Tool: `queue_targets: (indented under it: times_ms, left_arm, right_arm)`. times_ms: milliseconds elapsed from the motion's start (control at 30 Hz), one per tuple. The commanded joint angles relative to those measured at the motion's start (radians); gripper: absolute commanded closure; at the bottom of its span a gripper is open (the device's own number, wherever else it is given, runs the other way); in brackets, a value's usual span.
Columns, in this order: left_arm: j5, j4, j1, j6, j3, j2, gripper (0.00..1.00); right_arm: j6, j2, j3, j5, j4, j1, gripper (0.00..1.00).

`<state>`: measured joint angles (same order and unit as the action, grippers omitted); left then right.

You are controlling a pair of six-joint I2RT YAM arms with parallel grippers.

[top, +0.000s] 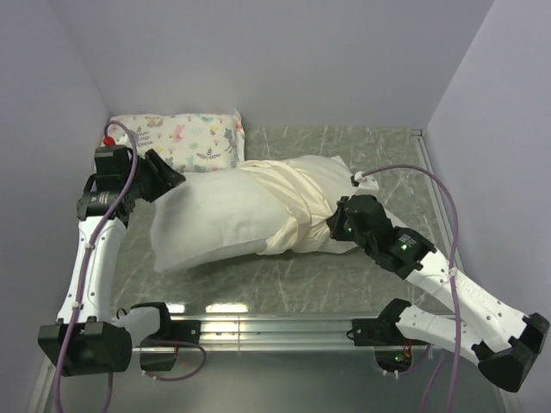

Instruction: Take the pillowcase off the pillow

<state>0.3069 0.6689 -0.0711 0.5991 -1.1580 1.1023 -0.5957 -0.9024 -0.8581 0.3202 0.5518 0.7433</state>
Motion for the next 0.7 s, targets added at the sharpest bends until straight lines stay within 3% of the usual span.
queue_targets:
  times_ms: [0, 33, 133, 200, 433, 533, 667]
  left_arm:
    - [-0.021, -0.127, 0.022, -0.093, -0.051, -0.056, 0.40]
    - [-0.031, -0.118, 0.065, -0.123, -0.058, -0.071, 0.28]
    - [-0.116, -0.109, 0.230, -0.156, -0.094, -0.108, 0.20]
    - [-0.232, -0.100, 0.331, -0.147, -0.104, -0.128, 0.18]
    - [-0.613, -0.045, 0.874, -0.121, -0.065, -0.088, 0.18]
    - [-0.682, -0.046, 1.040, -0.120, -0.062, -0.043, 0.16]
    - [-0.706, -0.028, 1.152, -0.134, -0.085, 0.021, 0.15]
  right_arm:
    - [0.069, 0.051, -0.161, 0.056, 0.097, -0.016, 1.00]
    - [0.074, 0.046, -0.189, 0.046, 0.106, -0.013, 1.00]
    - [0.092, 0.022, -0.310, 0.062, 0.148, 0.020, 1.00]
    - [0.105, -0.003, -0.395, 0.071, 0.169, 0.036, 1.00]
    - [0.140, -0.115, -0.585, 0.120, 0.224, 0.080, 1.00]
    - [0.152, -0.154, -0.637, 0.125, 0.237, 0.088, 1.00]
    - [0.172, -0.203, -0.708, 0.146, 0.257, 0.096, 1.00]
